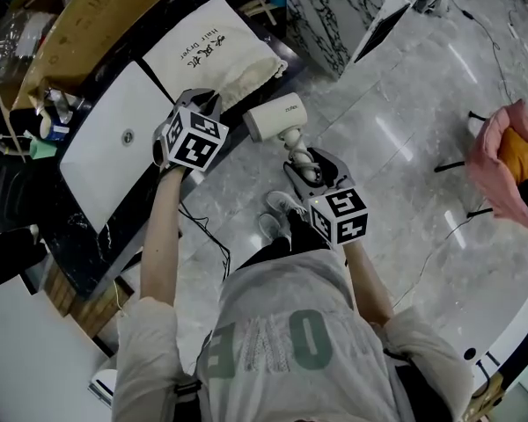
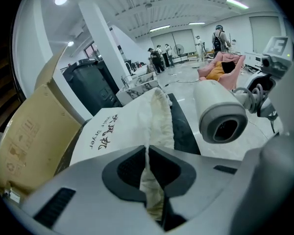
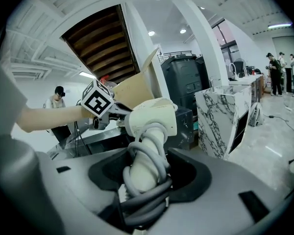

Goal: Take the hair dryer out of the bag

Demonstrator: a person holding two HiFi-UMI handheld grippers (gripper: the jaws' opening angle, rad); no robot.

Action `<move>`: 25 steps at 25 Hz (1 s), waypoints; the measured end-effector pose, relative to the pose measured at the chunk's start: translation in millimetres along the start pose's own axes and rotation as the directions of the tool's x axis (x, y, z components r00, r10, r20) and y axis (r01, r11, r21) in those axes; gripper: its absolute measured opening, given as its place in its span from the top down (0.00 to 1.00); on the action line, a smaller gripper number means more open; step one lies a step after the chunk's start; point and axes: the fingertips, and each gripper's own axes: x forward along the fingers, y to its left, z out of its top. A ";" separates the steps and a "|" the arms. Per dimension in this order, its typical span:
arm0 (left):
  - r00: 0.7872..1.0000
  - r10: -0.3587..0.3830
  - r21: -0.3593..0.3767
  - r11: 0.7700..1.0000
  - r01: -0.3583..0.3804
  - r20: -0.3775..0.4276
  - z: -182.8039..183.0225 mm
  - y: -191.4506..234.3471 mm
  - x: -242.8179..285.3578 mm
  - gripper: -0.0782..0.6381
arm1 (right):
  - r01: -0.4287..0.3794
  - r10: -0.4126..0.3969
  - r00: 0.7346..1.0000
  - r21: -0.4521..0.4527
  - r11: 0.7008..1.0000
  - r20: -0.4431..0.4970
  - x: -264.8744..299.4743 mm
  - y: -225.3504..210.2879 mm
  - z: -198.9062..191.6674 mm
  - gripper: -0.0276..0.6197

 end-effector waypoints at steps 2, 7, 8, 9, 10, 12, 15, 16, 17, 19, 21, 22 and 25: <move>1.000 -0.014 -0.003 1.000 0.014 -0.011 -5.7 -4.2 3.8 0.83 | 0.009 -0.009 1.000 0.008 1.000 -0.009 -2.8 -2.3 -5.4 0.58; 0.999 -0.032 -0.011 0.999 0.032 -0.016 -9.2 -8.4 9.7 0.83 | 0.023 -0.022 1.000 0.024 0.999 -0.022 -6.3 -5.3 -14.8 0.58; 0.999 -0.033 -0.016 0.999 0.033 -0.012 -9.1 -8.5 10.3 0.83 | 0.024 -0.023 0.999 0.026 0.999 -0.025 -6.3 -5.3 -16.5 0.58; 0.999 -0.034 -0.020 0.999 0.034 -0.008 -9.1 -8.3 10.6 0.83 | 0.024 -0.023 0.999 0.028 0.999 -0.028 -6.1 -5.3 -18.1 0.58; 0.999 -0.033 -0.024 0.999 0.033 -0.005 -9.0 -8.1 10.5 0.83 | 0.025 -0.024 0.999 0.030 0.999 -0.032 -5.9 -5.3 -19.4 0.58; 0.999 -0.032 -0.027 0.999 0.032 -0.001 -8.9 -8.1 10.4 0.83 | 0.027 -0.026 0.999 0.033 0.999 -0.038 -5.4 -5.6 -21.1 0.58; 0.999 -0.038 -0.033 0.999 0.038 0.002 -8.2 -8.3 10.4 0.83 | 0.029 -0.028 0.999 0.037 0.999 -0.036 -4.2 -6.0 -20.0 0.58; 0.999 -0.039 -0.036 0.999 0.039 0.003 -7.7 -8.1 10.1 0.83 | 0.029 -0.028 0.999 0.035 0.999 -0.033 -3.6 -5.9 -18.8 0.58; 0.999 -0.040 -0.037 0.999 0.040 0.005 -6.9 -8.0 9.5 0.83 | 0.030 -0.029 0.999 0.032 0.999 -0.030 -3.0 -5.8 -17.3 0.58; 0.999 -0.037 -0.036 0.999 0.038 0.021 -2.9 -7.4 6.4 0.83 | 0.032 -0.031 0.999 0.025 0.999 -0.020 -1.9 -5.2 -13.0 0.58; 0.998 -0.020 -0.045 0.999 0.022 0.055 6.3 -3.1 -0.4 0.82 | 0.031 -0.031 1.000 0.014 0.999 -0.005 -0.8 -4.3 -6.0 0.58; 0.997 -0.005 -0.055 0.998 0.009 0.075 12.1 0.7 -5.1 0.82 | 0.029 -0.029 1.000 0.007 1.000 0.002 -0.3 -3.6 -1.6 0.58; 0.990 0.031 -0.092 0.996 -0.018 0.137 28.4 13.6 -25.4 0.75 | 0.023 -0.023 0.999 -0.020 1.000 0.024 0.5 3.0 12.9 0.58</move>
